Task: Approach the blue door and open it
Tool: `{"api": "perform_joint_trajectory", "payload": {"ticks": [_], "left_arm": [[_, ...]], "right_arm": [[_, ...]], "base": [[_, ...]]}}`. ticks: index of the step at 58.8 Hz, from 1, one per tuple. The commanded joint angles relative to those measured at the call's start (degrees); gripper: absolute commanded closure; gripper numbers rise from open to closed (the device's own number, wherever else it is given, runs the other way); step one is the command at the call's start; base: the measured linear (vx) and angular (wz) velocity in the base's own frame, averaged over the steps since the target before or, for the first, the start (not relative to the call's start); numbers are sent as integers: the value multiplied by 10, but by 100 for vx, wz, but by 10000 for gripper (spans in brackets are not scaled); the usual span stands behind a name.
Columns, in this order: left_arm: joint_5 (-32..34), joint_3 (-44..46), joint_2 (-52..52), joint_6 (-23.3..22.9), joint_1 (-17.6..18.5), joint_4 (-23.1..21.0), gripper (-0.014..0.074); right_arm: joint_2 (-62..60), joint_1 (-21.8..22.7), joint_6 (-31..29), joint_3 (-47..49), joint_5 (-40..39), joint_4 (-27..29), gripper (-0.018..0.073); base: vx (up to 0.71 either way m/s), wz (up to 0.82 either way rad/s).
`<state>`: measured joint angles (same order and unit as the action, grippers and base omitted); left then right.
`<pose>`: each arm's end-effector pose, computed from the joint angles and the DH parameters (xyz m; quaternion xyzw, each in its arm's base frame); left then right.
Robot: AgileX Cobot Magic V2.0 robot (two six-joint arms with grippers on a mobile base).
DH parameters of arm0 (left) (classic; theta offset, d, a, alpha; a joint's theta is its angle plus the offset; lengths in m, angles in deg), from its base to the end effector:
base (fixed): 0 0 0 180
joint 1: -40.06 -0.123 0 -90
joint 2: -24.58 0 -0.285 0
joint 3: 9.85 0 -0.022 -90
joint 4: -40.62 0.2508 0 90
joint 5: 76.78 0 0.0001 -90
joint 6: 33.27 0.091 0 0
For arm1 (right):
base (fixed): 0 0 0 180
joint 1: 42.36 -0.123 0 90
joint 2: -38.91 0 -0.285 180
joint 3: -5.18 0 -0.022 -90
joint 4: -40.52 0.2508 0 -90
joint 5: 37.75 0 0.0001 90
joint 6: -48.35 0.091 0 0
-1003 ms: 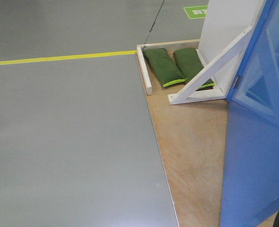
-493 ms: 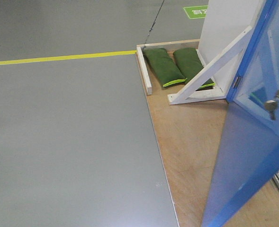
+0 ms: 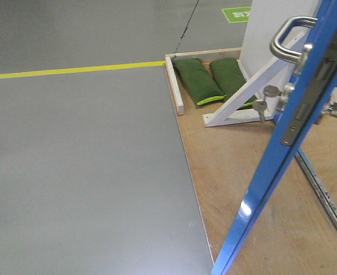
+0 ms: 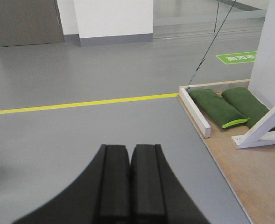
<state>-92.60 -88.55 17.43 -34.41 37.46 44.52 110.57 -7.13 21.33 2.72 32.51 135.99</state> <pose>0.0547 0.0042 0.1801 -0.0058 0.7751 0.0359 0.6308 0.1903 -0.0300 0.4995 0.0707 0.6369 0.5268 0.5584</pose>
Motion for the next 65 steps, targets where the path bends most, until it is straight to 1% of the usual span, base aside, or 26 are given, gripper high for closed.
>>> {"api": "perform_joint_trajectory", "payload": {"ticks": [1, 5, 9, 17, 22, 27, 31, 58, 65], "left_arm": [[49, 14, 8, -4, 4, -2, 524], [49, 14, 8, -4, 4, -2, 524], [49, 14, 8, -4, 4, -2, 524], [49, 14, 8, -4, 4, -2, 524], [49, 14, 8, -4, 4, -2, 524], [49, 14, 8, -4, 4, -2, 524], [49, 14, 8, -4, 4, -2, 524], [49, 14, 8, -4, 4, -2, 524], [49, 14, 8, -4, 4, -2, 524]], "right_arm": [[-2, -25, -7, 16, 17, 63, 547], [5, -44, -10, 16, -9, 61, 547], [12, -53, -11, 16, -45, 61, 547], [29, -52, -11, 16, -115, 61, 547], [40, -52, -11, 16, -137, 61, 547], [49, -52, -11, 16, -140, 61, 547], [54, -61, -11, 16, -139, 61, 547], [97, -178, -11, 16, -148, 61, 547], [107, -204, -11, 16, -162, 61, 547]], "base": [[0, 0], [0, 0], [0, 0], [0, 0], [0, 0], [0, 0], [0, 0], [0, 0], [0, 0]]}}
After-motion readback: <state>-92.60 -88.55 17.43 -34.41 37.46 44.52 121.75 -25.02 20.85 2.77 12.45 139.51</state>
